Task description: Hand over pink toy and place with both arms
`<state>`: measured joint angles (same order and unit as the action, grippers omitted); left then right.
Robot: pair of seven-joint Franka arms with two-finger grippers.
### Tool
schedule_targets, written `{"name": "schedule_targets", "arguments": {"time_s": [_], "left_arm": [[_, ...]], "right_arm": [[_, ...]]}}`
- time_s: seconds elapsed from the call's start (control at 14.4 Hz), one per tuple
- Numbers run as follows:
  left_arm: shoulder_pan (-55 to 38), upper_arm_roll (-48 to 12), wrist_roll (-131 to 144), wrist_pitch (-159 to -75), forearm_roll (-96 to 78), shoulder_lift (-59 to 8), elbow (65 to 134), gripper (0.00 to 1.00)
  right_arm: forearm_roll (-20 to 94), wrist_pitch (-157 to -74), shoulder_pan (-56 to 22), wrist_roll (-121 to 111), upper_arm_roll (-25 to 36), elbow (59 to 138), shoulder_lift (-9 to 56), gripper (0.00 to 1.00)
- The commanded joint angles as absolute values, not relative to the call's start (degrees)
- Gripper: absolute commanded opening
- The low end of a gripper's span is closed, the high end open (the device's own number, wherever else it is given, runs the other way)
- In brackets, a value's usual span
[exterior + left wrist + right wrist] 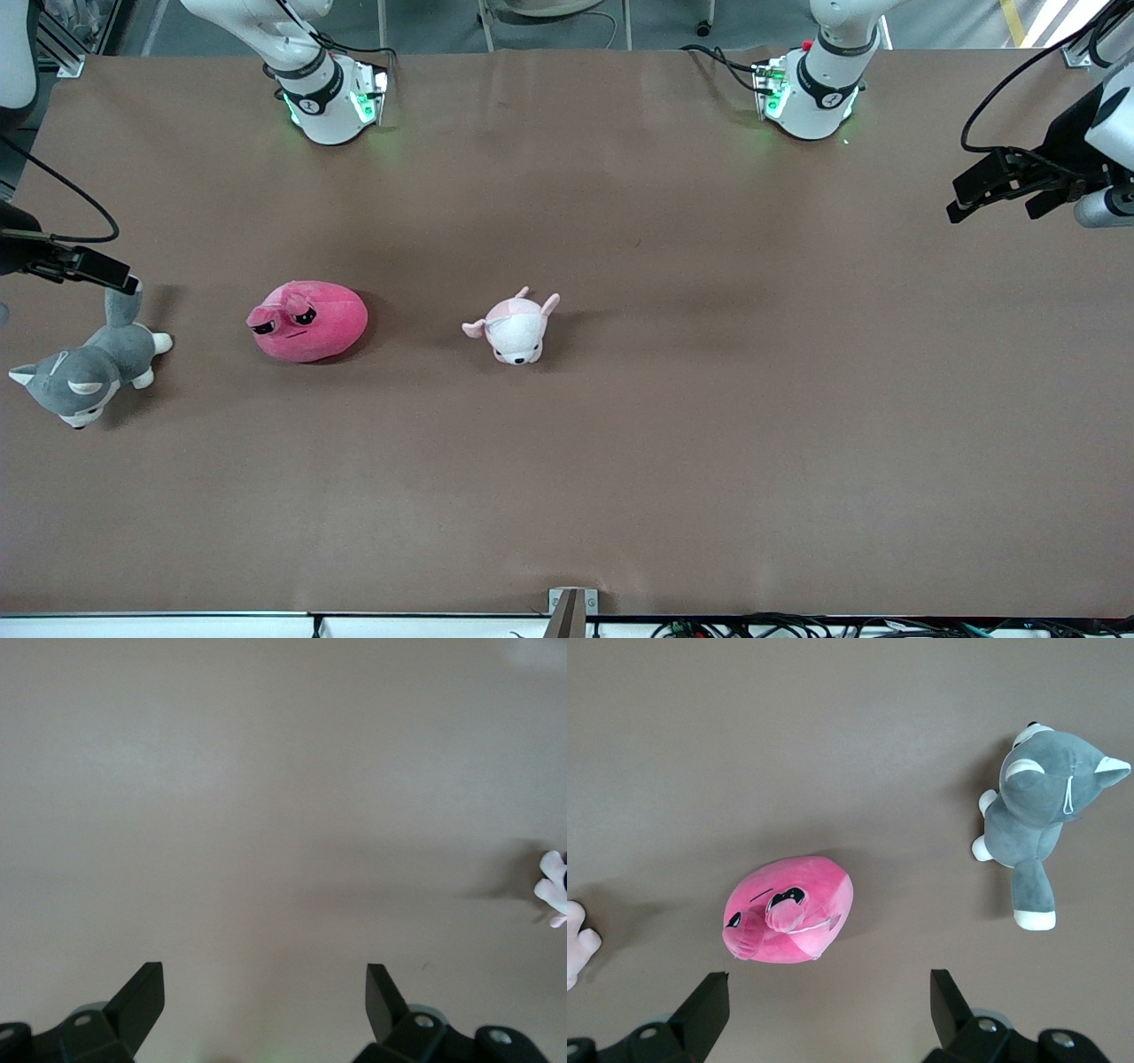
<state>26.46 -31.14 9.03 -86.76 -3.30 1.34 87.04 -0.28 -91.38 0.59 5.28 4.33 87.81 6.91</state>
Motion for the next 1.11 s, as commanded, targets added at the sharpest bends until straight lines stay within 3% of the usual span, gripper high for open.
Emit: {"name": "schedule_targets", "arguments": {"time_s": [0.0, 0.35, 0.56, 1.04], "left_arm": [[26.7, -31.6, 8.3, -86.7, 0.9, 0.1, 84.2, 1.0], [26.7, -31.6, 8.0, -86.7, 0.8, -1.2, 84.1, 1.0], [26.9, -31.6, 4.1, -86.7, 0.8, -1.2, 84.1, 1.0], [24.5, -28.8, 4.5, -86.7, 0.4, -1.7, 84.1, 1.0]], "right_arm": [[-1.8, -90.2, 0.5, 4.8, 3.6, 86.0, 7.8, 1.0], [-1.4, -81.6, 0.3, 4.8, 3.5, 86.7, 5.4, 1.0], [-1.4, -81.9, 0.3, 4.7, 3.5, 90.7, 0.5, 1.0], [-1.4, -81.3, 0.4, 4.7, 3.6, 92.5, -4.0, 1.0]]}}
